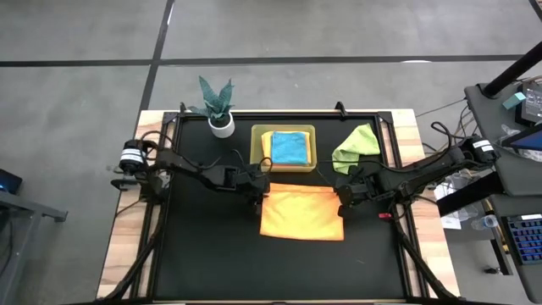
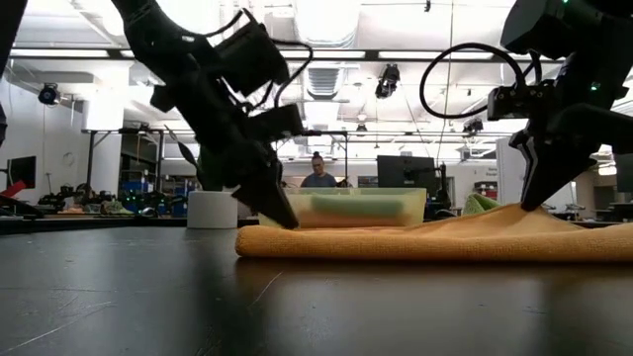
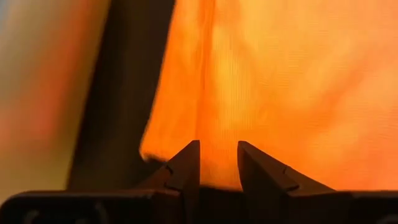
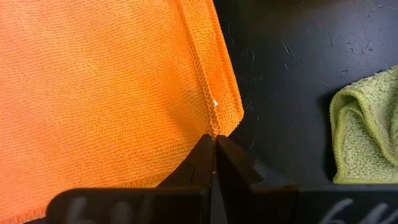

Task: Fold microfiber towels
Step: Fold the yellow towel on the table

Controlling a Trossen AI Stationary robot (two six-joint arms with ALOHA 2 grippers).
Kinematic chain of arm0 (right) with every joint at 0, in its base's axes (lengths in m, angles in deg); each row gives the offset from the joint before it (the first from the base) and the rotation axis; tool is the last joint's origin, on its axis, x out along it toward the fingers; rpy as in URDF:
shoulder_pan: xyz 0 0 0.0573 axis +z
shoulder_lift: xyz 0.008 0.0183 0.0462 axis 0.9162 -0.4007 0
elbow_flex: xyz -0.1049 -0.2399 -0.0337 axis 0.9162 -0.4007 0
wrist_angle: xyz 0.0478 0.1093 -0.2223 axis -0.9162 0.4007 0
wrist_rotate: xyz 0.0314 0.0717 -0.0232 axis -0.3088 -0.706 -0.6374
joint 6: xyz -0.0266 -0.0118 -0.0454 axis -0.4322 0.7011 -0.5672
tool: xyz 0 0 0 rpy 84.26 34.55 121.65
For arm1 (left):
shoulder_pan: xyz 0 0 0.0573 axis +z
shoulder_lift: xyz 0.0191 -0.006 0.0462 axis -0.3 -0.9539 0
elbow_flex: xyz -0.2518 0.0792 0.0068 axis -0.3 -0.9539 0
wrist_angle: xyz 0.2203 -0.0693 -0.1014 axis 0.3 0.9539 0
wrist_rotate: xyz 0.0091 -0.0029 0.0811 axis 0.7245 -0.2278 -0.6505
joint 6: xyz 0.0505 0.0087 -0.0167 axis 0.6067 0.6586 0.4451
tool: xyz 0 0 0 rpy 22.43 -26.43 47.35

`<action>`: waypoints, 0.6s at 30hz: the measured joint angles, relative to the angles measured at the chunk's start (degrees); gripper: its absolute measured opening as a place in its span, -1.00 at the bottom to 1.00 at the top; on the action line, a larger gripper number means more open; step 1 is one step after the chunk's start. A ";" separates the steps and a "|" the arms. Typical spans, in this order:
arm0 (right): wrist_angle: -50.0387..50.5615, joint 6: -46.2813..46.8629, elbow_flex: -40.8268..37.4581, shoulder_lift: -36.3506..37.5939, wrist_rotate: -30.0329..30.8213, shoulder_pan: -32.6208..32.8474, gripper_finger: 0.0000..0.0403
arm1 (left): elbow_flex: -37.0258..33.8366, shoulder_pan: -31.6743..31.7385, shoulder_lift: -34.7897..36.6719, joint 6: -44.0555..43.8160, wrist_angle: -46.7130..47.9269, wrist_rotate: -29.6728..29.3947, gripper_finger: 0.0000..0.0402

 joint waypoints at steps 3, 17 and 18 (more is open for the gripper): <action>-0.15 0.02 -0.06 0.00 0.00 0.00 -0.96 | -0.03 0.00 -1.86 -0.10 -0.30 -0.10 -0.53; -0.28 0.02 -0.11 0.00 0.00 0.00 -0.96 | 0.09 -0.26 -2.18 1.60 -0.45 -1.68 -0.86; -0.28 0.02 -0.13 0.00 0.00 0.00 -0.96 | 0.02 -0.26 -1.87 1.00 -0.27 -1.66 -0.93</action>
